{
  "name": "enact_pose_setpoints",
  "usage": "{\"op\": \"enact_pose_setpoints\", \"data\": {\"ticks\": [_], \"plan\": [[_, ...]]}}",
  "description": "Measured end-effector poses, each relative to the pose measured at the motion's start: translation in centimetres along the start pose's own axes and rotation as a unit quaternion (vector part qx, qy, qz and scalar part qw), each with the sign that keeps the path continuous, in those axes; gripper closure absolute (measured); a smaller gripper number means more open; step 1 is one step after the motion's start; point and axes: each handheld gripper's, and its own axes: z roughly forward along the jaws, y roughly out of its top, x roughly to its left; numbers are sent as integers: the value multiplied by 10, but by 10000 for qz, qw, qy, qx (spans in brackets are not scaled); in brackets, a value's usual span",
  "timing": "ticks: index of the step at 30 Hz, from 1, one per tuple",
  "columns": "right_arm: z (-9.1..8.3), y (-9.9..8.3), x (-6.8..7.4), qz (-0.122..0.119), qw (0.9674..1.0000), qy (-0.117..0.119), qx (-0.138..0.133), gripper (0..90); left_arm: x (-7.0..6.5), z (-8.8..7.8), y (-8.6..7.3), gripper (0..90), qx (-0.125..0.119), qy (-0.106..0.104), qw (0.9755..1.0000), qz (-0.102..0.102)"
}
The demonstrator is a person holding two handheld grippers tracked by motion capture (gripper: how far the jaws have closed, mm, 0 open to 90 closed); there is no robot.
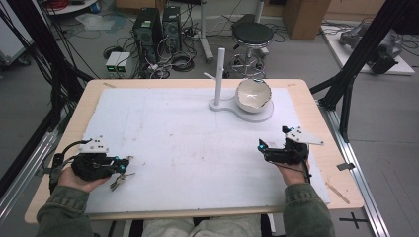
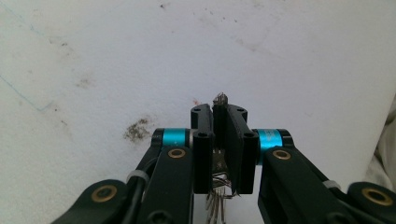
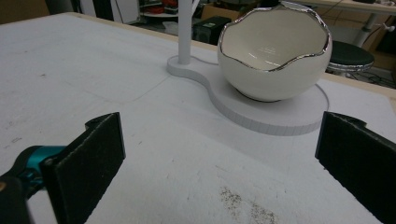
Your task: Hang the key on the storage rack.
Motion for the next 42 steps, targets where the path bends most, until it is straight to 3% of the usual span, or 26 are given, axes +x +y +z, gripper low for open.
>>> {"op": "enact_pose_setpoints", "data": {"ticks": [8,20,29,33,38,42], "plan": [[1,0,0,-90,10000,-25,25,4,2,-6,14,815,-164,46,9998,39],[2,0,2,-91,9999,19,47,5,8,-8,50,815,-177,276,9994,131],[2,0,2,-75,9999,-3,67,5,13,-6,76,817,-263,357,9990,55],[2,0,1,-90,10000,4,38,4,14,-8,88,878,-341,343,9988,39],[1,0,1,-65,10000,11,48,5,13,-7,102,879,-332,376,9985,222],[1,0,1,-87,10000,21,32,5,14,-4,113,879,-331,313,9986,257]]}}
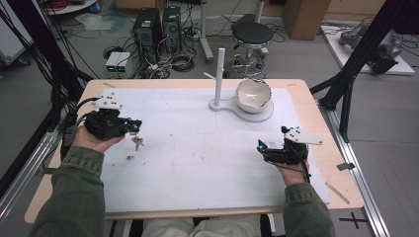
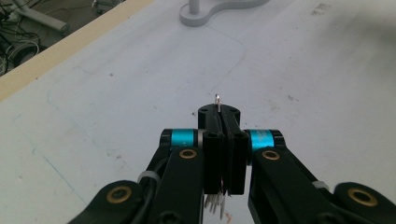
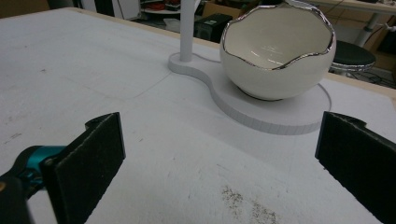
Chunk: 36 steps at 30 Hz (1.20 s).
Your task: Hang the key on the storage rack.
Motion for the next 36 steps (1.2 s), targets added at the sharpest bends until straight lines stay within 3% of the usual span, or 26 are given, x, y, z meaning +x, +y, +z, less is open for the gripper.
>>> {"op": "enact_pose_setpoints", "data": {"ticks": [5,12,21,26,36], "plan": [[0,0,0,25,10000,-8,14,4,1,3,15,879,-21,5,10000,95],[0,0,0,22,10000,-2,-8,5,6,6,30,880,-172,-42,9998,21],[0,0,-1,21,10000,4,-21,4,4,17,57,879,-141,-22,9998,172],[0,0,-1,46,10000,35,3,4,8,22,65,880,-274,-70,9996,70],[-3,0,-1,71,10000,32,-28,5,5,44,81,880,-290,-159,9993,191]]}}
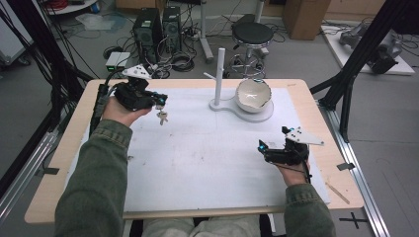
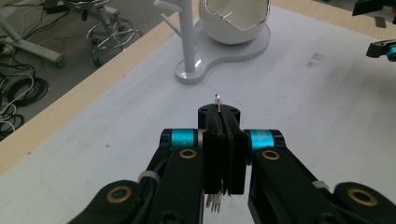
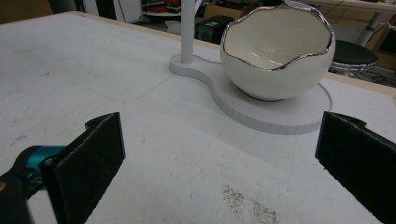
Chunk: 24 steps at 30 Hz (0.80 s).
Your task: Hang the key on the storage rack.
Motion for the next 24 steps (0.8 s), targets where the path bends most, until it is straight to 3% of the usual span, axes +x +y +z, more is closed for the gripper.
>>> {"op": "enact_pose_setpoints", "data": {"ticks": [7,19,24], "plan": [[-1,-1,0,14,10000,0,4,4,1,11,11,880,-80,-2,10000,-15],[-2,-2,-1,8,10000,-6,18,4,7,22,19,880,-312,197,9993,-106],[-3,-2,-1,17,10000,3,25,4,8,26,29,880,-345,197,9992,-29]]}}
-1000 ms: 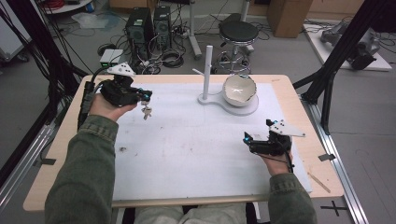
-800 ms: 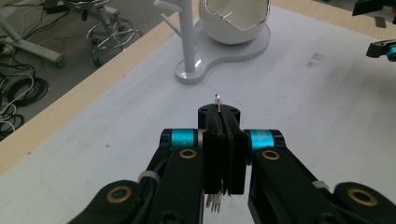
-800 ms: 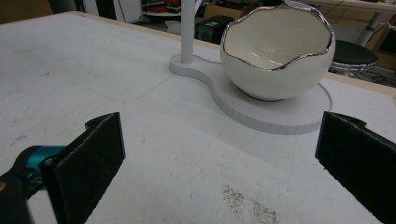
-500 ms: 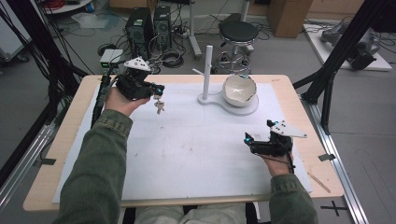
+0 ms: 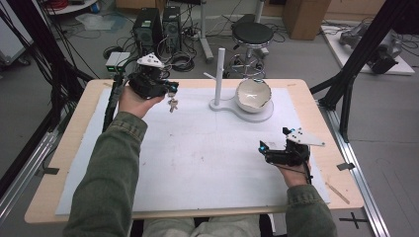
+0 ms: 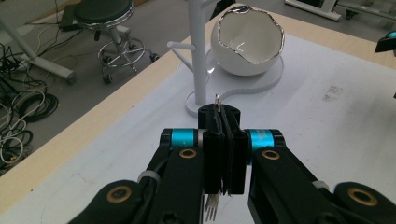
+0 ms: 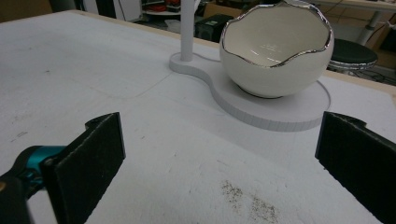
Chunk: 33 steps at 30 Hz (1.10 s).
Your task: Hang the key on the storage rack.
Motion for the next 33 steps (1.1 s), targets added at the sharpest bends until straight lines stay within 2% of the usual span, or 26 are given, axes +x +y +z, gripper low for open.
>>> {"op": "enact_pose_setpoints", "data": {"ticks": [11,20,33], "plan": [[0,0,-1,-7,10000,-9,-6,4,-3,13,23,880,-176,-55,9998,50],[-2,-1,-1,30,10000,-31,-11,4,-9,23,41,880,-122,-82,9996,240],[-7,-1,-1,131,9999,-62,-57,4,-9,32,56,879,-200,64,9995,241]]}}
